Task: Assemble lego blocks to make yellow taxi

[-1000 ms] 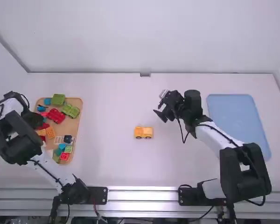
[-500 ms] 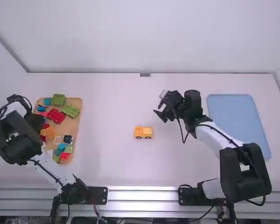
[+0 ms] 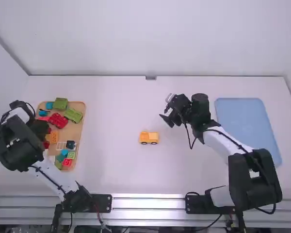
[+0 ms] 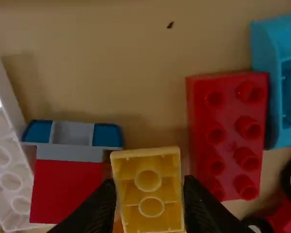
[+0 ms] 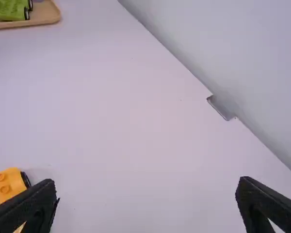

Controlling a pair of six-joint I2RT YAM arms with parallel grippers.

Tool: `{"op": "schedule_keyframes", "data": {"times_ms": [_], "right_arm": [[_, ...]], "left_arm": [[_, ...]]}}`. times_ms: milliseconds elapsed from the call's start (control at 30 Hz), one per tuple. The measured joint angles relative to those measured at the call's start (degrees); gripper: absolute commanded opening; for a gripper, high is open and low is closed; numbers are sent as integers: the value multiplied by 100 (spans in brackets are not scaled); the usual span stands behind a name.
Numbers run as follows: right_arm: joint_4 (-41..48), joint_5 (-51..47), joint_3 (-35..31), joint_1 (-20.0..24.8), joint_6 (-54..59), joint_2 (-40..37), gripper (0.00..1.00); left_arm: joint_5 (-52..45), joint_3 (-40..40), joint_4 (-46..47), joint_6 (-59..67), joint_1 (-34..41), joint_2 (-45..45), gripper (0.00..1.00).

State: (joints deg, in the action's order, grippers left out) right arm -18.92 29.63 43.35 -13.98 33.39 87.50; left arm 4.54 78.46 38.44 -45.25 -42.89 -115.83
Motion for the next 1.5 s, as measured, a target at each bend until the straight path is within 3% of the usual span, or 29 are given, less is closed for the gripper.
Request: {"op": "schedule_keyframes", "data": {"times_ms": [400,600,800,1033,1267,1367,1500], "right_arm": [[0,0,0,0,0,0,98],[2,0,0,0,0,2,98],[-2,0,0,0,0,0,98],[-4,2,0,0,2,0,98],[-326,0,0,0,-507,0,98],[-479,0,0,0,-774,0,98],[-769,11,-4,13,-1176,2,98]], "left_arm": [[44,-415,-334,114,52,0,39],[44,-492,-492,234,52,2,22],[46,-437,-382,280,52,4,14],[44,643,931,411,37,0,6],[-4,1458,1327,702,90,48,2],[-7,1290,1117,765,243,284,2],[24,313,293,787,761,1342,2]]}}
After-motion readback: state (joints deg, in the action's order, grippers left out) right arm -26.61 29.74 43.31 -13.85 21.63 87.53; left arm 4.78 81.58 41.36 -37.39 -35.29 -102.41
